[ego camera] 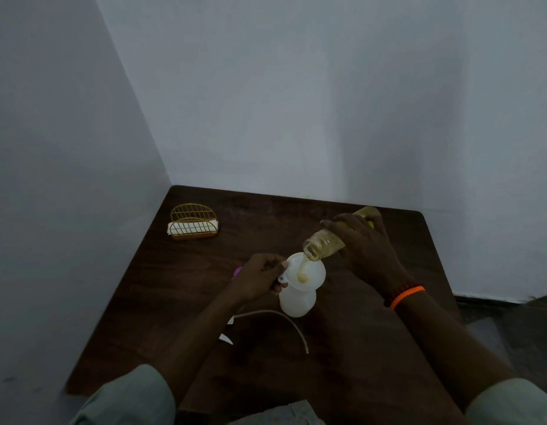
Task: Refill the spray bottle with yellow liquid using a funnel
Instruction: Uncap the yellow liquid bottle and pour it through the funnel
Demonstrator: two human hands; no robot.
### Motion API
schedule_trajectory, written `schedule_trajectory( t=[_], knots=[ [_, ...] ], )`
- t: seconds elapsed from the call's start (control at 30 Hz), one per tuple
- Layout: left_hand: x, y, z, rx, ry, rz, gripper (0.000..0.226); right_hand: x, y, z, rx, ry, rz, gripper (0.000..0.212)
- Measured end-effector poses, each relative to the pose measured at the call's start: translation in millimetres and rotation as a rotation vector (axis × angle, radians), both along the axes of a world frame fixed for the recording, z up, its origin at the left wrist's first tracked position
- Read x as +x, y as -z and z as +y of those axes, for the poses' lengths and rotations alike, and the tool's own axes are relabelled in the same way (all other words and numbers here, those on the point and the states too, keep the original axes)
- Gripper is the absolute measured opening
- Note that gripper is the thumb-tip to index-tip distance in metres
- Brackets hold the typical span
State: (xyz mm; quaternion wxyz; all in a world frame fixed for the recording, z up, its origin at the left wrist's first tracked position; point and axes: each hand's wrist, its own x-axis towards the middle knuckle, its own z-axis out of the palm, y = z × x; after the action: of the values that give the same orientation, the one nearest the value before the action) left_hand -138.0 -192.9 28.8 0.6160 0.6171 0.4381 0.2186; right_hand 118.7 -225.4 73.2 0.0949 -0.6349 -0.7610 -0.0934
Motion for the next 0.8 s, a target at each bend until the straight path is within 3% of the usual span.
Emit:
schedule_trajectory(
  t=[0.8],
  knots=[
    [2.7, -1.7, 0.8, -0.022, -0.016, 0.017, 0.027, -1.2, -3.3, -0.3, -0.016, 0.032, -0.026, 0.072]
  ],
)
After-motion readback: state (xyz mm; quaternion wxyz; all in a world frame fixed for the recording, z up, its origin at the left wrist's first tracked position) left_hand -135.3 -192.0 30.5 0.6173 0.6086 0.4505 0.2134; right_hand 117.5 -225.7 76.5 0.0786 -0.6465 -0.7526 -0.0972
